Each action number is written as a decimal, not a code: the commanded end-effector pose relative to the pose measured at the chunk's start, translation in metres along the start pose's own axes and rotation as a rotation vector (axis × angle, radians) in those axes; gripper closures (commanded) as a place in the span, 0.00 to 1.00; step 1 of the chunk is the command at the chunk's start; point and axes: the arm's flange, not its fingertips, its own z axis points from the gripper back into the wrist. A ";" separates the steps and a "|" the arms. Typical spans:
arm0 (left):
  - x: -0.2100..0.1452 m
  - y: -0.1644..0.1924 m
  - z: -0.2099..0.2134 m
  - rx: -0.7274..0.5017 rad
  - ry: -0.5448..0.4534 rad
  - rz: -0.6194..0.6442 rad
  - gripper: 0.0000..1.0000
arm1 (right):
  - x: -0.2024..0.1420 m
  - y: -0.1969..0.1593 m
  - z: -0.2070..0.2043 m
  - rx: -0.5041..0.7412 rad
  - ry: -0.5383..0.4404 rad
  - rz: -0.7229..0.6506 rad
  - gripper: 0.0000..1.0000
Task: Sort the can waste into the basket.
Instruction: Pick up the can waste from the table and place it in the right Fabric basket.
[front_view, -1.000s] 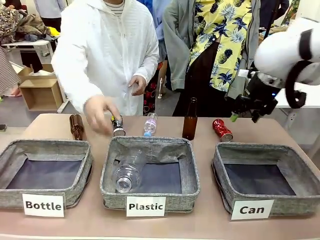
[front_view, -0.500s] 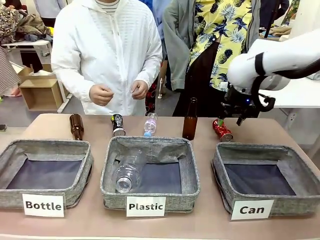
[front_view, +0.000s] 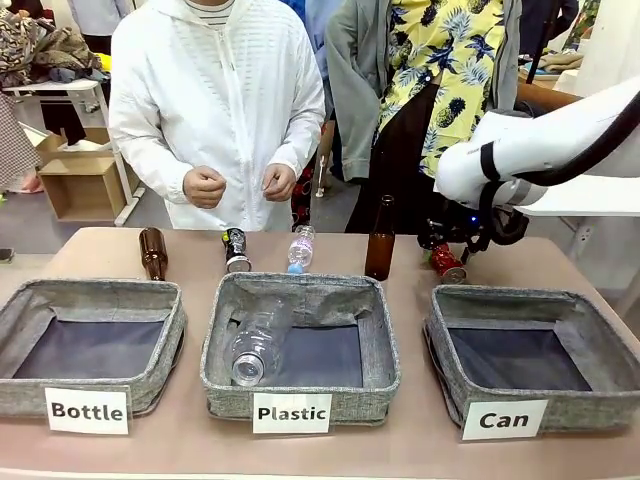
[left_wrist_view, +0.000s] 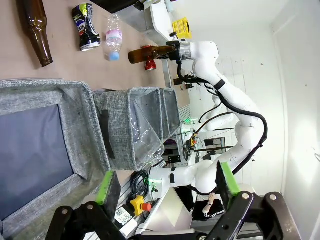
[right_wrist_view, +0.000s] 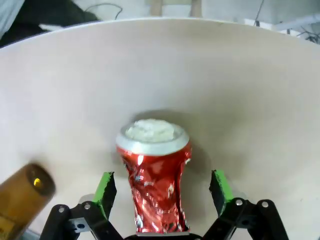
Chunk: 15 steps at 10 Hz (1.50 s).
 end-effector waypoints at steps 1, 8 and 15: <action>-0.003 0.000 0.001 -0.006 0.009 -0.027 0.00 | -0.001 0.007 -0.004 -0.077 -0.033 -0.048 0.00; -0.003 0.000 0.001 -0.006 0.009 -0.027 0.00 | -0.008 0.005 0.000 -0.058 -0.041 -0.055 1.00; -0.003 0.000 0.001 -0.006 0.009 -0.027 0.00 | -0.086 -0.172 0.139 0.389 0.096 0.050 1.00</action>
